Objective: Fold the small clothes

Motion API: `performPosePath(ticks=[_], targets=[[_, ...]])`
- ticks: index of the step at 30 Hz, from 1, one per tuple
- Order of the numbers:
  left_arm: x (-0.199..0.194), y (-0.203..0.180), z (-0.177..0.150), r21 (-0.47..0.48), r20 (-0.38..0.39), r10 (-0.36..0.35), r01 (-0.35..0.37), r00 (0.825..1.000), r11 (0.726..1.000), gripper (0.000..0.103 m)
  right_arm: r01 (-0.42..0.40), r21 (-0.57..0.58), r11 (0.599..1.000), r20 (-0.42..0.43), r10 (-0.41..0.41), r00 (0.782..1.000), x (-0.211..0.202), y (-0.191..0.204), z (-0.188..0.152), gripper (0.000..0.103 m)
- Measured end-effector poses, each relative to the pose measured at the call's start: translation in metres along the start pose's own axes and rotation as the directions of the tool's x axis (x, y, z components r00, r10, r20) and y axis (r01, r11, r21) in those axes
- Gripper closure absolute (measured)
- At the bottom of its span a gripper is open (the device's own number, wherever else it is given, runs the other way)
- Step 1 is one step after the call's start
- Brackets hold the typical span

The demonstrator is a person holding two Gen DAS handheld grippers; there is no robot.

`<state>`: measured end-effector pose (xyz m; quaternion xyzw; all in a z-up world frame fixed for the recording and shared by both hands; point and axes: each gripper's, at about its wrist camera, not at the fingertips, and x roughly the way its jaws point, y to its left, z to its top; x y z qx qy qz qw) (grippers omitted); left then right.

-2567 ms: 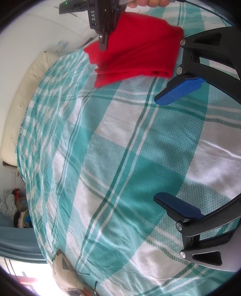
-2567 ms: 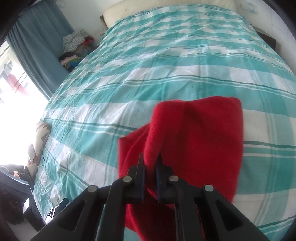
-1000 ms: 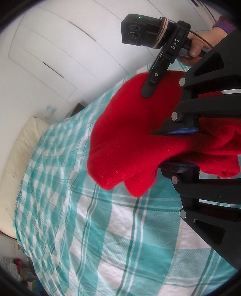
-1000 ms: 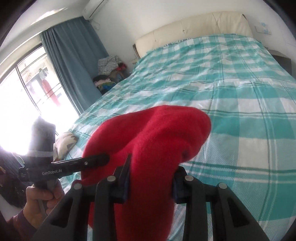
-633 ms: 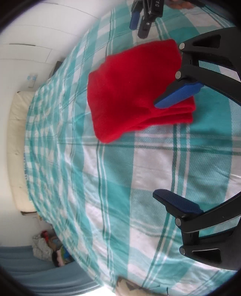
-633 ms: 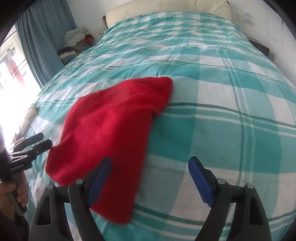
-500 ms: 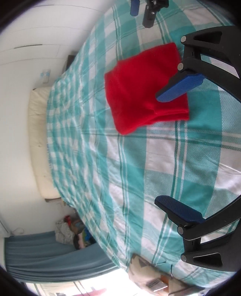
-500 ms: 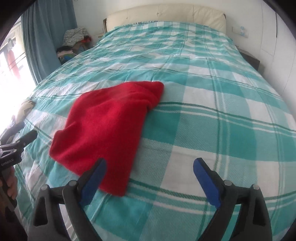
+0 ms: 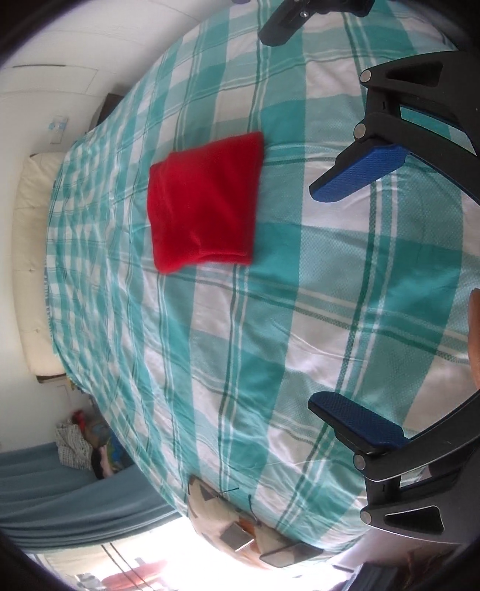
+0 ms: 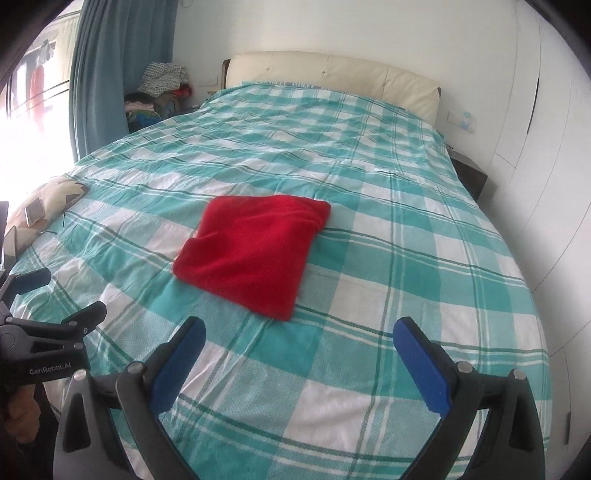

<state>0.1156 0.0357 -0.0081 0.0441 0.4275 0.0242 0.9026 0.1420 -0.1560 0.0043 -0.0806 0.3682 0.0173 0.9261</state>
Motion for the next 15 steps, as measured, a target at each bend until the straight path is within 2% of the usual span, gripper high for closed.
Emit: performPosePath(ticks=[6, 11, 15], targets=[[-0.020, -0.005, -0.002, 0.001, 0.043, 0.002, -0.002, 0.999, 1.000, 0.000, 0.030, 0.020, 0.999, -0.013, -0.029, 0.999, -0.009, -0.006, -0.009, 0.002], [-0.025, -0.005, -0.002, -0.011, 0.058, -0.033, 0.034, 0.998, 0.999, 0.000, 0.037, 0.036, 0.999, -0.010, -0.037, 0.999, -0.013, -0.009, -0.012, 0.002], [-0.029, -0.007, -0.002, -0.014, 0.094, 0.007, -0.006, 0.996, 1.000, 0.000, 0.023, 0.042, 0.999, -0.006, -0.023, 1.000, -0.014, -0.009, -0.013, 0.002]])
